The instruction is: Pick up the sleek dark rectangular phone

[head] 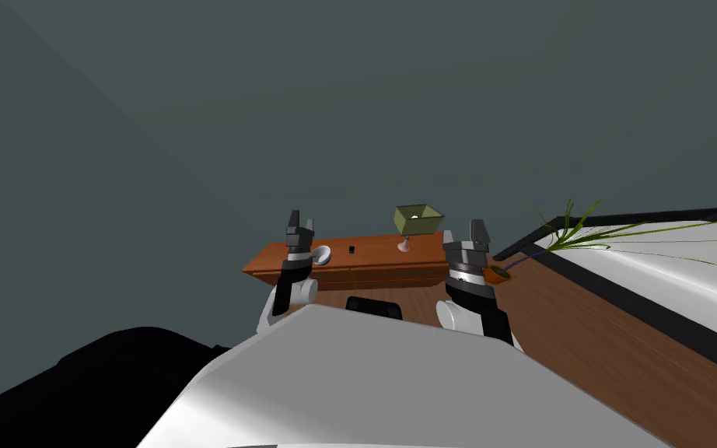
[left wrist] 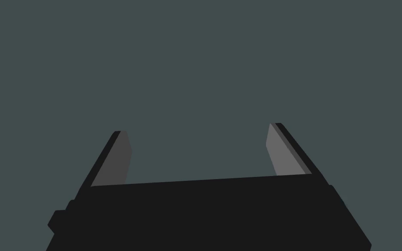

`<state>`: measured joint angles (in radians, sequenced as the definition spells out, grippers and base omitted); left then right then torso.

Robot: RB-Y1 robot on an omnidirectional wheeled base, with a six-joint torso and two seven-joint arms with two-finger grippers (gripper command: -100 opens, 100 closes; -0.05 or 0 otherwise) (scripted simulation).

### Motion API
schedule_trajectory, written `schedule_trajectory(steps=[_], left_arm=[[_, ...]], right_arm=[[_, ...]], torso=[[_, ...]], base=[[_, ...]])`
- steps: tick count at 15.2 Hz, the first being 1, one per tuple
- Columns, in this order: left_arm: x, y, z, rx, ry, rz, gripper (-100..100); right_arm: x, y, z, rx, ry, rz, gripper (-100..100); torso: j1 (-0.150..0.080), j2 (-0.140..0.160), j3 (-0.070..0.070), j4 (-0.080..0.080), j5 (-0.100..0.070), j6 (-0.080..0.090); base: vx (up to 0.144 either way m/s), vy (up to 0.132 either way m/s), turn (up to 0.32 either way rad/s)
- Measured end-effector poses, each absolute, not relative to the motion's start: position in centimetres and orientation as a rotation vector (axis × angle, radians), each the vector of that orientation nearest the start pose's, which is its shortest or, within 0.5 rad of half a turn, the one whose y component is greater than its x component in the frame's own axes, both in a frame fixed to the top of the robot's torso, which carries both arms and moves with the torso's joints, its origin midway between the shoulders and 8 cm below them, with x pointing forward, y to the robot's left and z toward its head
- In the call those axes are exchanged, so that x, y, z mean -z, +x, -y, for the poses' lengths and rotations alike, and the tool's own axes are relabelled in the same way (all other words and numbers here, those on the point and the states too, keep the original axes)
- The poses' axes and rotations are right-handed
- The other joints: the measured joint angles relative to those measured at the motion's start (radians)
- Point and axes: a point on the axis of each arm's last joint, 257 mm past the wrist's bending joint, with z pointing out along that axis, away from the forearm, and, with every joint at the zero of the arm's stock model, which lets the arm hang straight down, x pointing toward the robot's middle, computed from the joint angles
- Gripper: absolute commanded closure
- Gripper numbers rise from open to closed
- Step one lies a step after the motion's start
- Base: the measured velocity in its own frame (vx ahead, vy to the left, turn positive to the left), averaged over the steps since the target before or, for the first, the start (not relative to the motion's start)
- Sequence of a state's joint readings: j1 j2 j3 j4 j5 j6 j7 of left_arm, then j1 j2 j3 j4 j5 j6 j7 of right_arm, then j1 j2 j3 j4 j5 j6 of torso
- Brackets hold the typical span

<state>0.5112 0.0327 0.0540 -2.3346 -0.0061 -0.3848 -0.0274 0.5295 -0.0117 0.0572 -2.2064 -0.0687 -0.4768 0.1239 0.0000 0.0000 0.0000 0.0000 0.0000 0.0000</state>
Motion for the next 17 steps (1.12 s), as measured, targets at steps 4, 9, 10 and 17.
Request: schedule_trajectory(steps=[4,9,10,17], left_arm=[[1.0,36.7,-30.9,1.126,-0.686,-0.805,-100],[6.8,38.6,-34.5,0.984,-0.747,-0.958,-100],[7.5,38.7,-35.1,0.958,-0.758,-0.983,-100],[13.4,39.9,-39.4,0.803,-0.828,-1.117,-100]], right_arm=[[2.4,36.0,27.4,-1.248,0.75,-0.704,0],[2.4,36.0,27.4,-1.248,0.75,-0.704,0],[2.4,36.0,27.4,-1.248,0.75,-0.704,0],[2.4,36.0,27.4,-1.248,0.75,-0.704,0]], torso=[[0.0,0.0,0.0,0.0,0.0,0.001],[0.0,0.0,0.0,0.0,0.0,0.0],[0.0,0.0,0.0,0.0,0.0,0.001],[0.0,0.0,0.0,0.0,0.0,0.001]], base=[[-0.004,-0.012,-0.291],[-0.002,-0.01,-0.274],[0.001,-0.008,-0.231],[0.002,-0.008,-0.228]])
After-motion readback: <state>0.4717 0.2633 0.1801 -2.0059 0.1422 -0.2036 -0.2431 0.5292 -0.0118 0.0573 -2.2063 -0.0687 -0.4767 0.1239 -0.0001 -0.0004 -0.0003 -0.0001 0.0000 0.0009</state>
